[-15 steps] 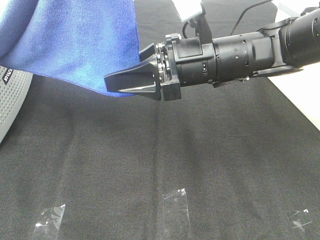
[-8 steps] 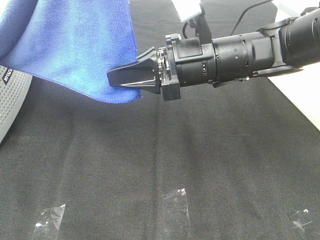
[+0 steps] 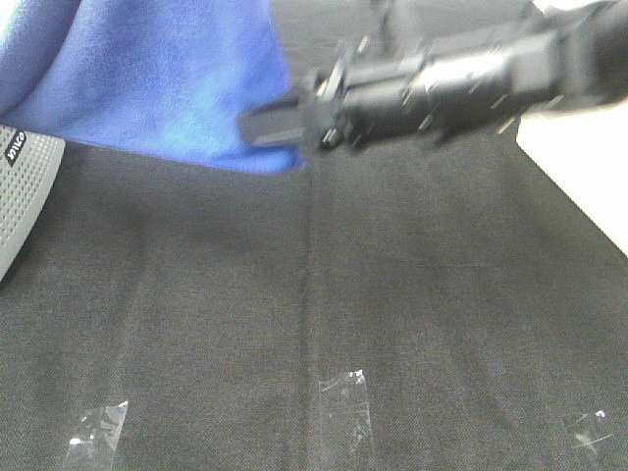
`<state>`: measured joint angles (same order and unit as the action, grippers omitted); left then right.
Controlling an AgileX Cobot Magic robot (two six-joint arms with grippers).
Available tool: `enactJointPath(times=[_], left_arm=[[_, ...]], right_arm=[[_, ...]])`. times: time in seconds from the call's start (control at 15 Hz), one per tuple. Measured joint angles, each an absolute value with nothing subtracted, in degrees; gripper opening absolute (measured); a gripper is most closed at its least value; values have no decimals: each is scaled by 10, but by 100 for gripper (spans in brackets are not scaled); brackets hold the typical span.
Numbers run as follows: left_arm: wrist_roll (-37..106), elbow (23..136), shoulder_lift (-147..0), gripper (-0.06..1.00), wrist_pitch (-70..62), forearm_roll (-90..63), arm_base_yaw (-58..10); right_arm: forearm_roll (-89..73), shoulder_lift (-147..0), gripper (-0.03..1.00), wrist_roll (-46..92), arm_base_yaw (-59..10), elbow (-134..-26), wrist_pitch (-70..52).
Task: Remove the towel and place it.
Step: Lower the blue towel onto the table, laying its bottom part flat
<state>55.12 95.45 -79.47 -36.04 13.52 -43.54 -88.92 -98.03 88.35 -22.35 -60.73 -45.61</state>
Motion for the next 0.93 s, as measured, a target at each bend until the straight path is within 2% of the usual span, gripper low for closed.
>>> enactJointPath(times=[0.27,0.47,0.67,0.93], left_arm=[[551,955,-795,0,-345,150,-435],[545,955,-795,0,-309,151,-415],[496,955,-795,0,-254,153,-375],[430,955,-814,0,-160,153,-329]], right_arm=[[-603,-916,1,611,-223,-702,-434],[-359,-909,1,402,-223,-819,-489],[-229,-909,1,321,-223,-941,-563],[-144,-912,1,309,-223,-1060,-559]])
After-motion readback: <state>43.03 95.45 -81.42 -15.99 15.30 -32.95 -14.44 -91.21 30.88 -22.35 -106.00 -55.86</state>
